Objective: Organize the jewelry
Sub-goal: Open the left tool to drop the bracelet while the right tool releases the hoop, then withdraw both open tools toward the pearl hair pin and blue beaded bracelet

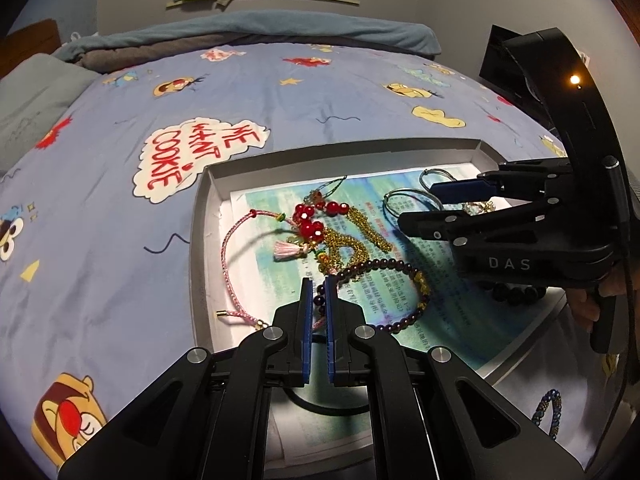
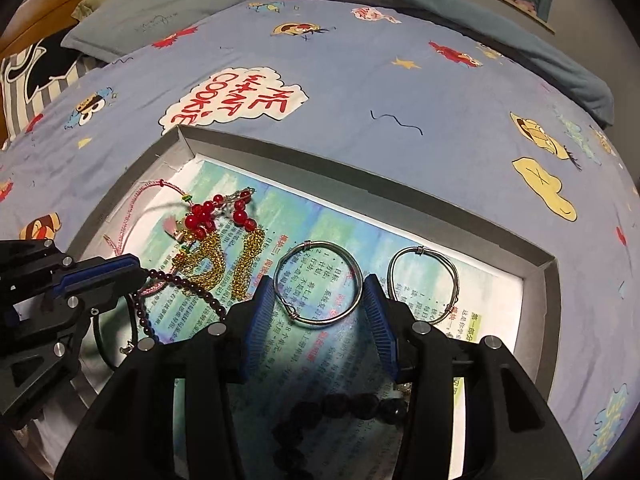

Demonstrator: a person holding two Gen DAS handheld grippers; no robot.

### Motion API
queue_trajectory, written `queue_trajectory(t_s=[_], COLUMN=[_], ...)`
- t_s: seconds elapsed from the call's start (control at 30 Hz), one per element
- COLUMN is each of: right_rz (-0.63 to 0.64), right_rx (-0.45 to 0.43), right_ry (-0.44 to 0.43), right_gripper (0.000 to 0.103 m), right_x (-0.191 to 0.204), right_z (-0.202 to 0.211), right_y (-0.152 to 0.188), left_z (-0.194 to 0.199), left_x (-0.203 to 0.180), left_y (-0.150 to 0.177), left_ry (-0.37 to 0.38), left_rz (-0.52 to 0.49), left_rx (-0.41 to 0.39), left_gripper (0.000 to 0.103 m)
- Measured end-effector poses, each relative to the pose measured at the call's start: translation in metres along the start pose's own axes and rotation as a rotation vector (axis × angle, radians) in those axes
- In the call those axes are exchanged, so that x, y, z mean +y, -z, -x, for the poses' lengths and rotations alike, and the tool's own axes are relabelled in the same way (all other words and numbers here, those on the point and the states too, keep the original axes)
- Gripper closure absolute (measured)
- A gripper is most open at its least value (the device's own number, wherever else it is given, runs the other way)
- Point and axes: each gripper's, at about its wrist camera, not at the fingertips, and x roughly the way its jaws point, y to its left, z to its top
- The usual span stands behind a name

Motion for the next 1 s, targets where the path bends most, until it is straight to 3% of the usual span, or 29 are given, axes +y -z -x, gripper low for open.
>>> queue_trajectory(t_s=[0.1,0.13,0.17,0.3,0.47,0.73,1.0], right_rz=[-0.014,-0.02,-0.027,-0.05,-0.065,-0.114,-0.153], right_rx=[-0.026,-0.034,-0.049,-0.091,-0.136,-0.204,-0.241], right_ry=[0.001,-0.003,-0.004,0.021,0.061,0.091,0.087], right_gripper=[0.055,0.052,0.046,0.045,0.035,0.015,0.008], right_x=[-0.004,-0.005,-0.006,-0.01,-0.011,-0.011,-0.007], right_z=[0.012,0.017,0.024,0.052,0.081,0.117,0.14], right_y=[0.004,0.006,0.009,0.023,0.041,0.074,0.101], left_z=[0.005,0.009,0.012,0.024,0.039,0.072,0.101], left_x=[0.002,0.002,0.002,-0.001,-0.006,-0.018,-0.019], left_y=[0.0,0.001,0.001,0.003,0.006,0.015,0.02], left_ry=[0.002,0.001,0.008,0.014,0.018,-0.043,-0.085], left_rz=[0.014,0.021,0.024,0.029,0.046,0.019,0.023], left_rx=[-0.013,-0.025,-0.033,-0.059,-0.09,-0.146,-0.157], left_gripper=[0.089,0.08,0.079,0.075,0.056,0.032,0.021])
